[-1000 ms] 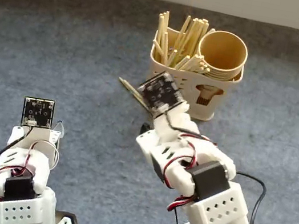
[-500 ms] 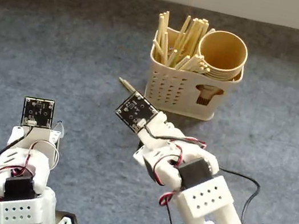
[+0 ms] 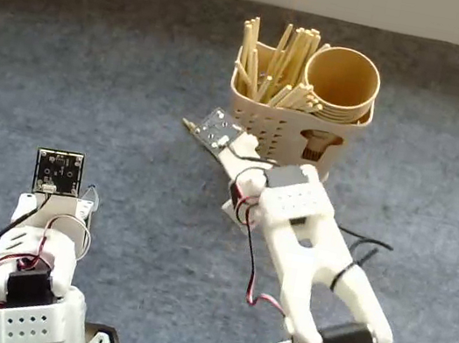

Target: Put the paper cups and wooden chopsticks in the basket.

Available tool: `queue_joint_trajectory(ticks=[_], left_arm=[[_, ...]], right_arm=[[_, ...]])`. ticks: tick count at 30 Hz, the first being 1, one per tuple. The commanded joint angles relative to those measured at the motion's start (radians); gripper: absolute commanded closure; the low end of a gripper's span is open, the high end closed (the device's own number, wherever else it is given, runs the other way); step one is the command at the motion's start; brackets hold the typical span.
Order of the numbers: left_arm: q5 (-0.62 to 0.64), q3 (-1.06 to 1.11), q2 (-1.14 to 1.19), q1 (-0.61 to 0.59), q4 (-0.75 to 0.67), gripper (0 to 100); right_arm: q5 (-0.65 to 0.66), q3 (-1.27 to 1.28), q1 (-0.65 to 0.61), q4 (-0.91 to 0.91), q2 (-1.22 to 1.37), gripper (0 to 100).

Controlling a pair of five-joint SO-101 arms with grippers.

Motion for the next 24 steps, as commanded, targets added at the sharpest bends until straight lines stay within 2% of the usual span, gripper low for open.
queue_joint_trajectory(ticks=[1, 13, 24], left_arm=[[-0.006, 0.019, -0.004, -0.012, 0.0, 81], [-0.006, 0.019, -0.004, -0.012, 0.0, 81], [-0.006, 0.019, -0.004, -0.012, 0.0, 81]], right_arm=[[0.041, -0.107, 0.028, -0.021, 0.079, 84.4], [0.058, -0.226, 0.028, -0.021, 0.305, 84.4], [0.06, -0.219, 0.025, -0.09, 0.351, 84.4]])
